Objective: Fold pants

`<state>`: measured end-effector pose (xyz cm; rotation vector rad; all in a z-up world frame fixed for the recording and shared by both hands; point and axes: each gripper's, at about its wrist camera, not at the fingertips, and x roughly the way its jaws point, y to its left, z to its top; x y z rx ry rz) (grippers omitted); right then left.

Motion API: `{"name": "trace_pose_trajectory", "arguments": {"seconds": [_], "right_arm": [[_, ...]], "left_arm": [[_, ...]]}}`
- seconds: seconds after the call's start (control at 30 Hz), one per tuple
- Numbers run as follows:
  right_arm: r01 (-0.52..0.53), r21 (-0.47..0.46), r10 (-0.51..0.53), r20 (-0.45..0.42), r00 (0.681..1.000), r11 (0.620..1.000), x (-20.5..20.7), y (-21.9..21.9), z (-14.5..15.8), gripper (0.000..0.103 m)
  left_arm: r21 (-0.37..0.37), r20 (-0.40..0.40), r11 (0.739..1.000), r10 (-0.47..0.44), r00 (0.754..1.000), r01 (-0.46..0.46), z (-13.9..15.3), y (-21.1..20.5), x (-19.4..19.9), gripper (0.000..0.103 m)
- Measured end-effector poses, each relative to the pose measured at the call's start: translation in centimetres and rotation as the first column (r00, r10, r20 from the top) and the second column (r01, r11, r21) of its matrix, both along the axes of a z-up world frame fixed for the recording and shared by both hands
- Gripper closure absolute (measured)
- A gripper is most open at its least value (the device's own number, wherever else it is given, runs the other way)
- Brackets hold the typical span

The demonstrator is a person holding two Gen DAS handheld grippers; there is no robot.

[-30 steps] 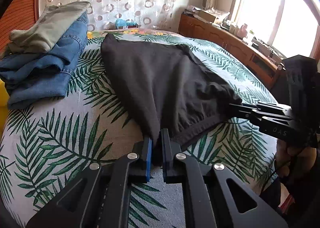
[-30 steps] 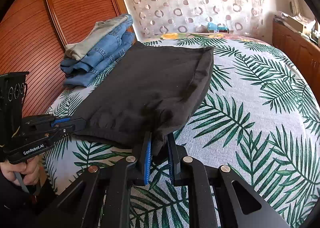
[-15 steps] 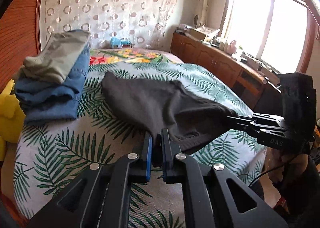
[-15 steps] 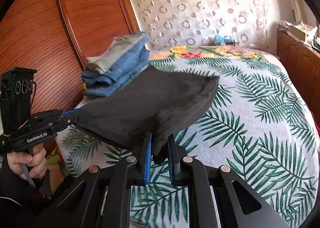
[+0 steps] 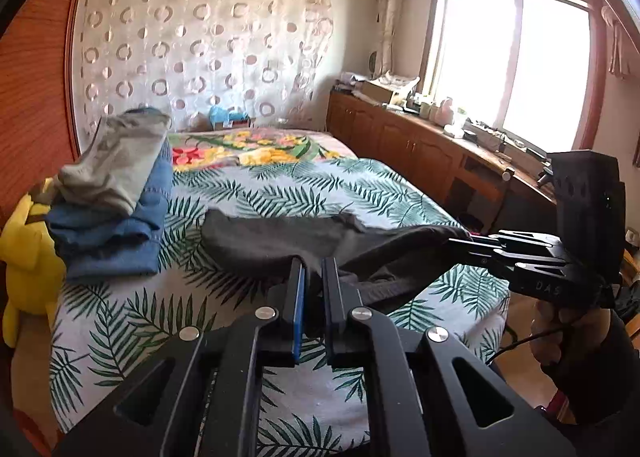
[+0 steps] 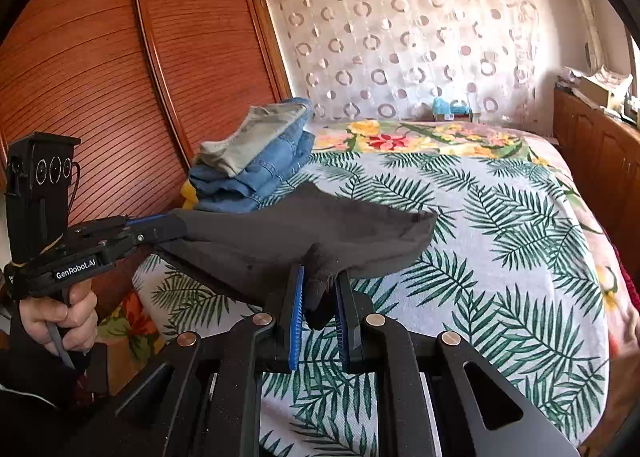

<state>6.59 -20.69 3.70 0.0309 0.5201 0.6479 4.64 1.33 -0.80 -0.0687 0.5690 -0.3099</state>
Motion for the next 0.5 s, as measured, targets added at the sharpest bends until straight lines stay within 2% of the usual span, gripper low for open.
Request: {"name": "trace_pose_trajectory", "arguments": {"seconds": [0.3, 0.5], "right_arm": [[-0.007, 0.000, 0.007, 0.059, 0.998, 1.000, -1.9, -0.6, 1.7, 0.089], [-0.009, -0.008, 0.009, 0.075, 0.997, 1.000, -2.4, -0.7, 1.7, 0.089]], "left_arm": [[0.007, 0.054, 1.000, -0.012, 0.998, 0.011, 2.0, -0.3, -1.1, 0.094], [0.013, 0.049, 1.000, -0.016, 0.999, 0.016, 1.6, -0.3, -0.7, 0.094]]}}
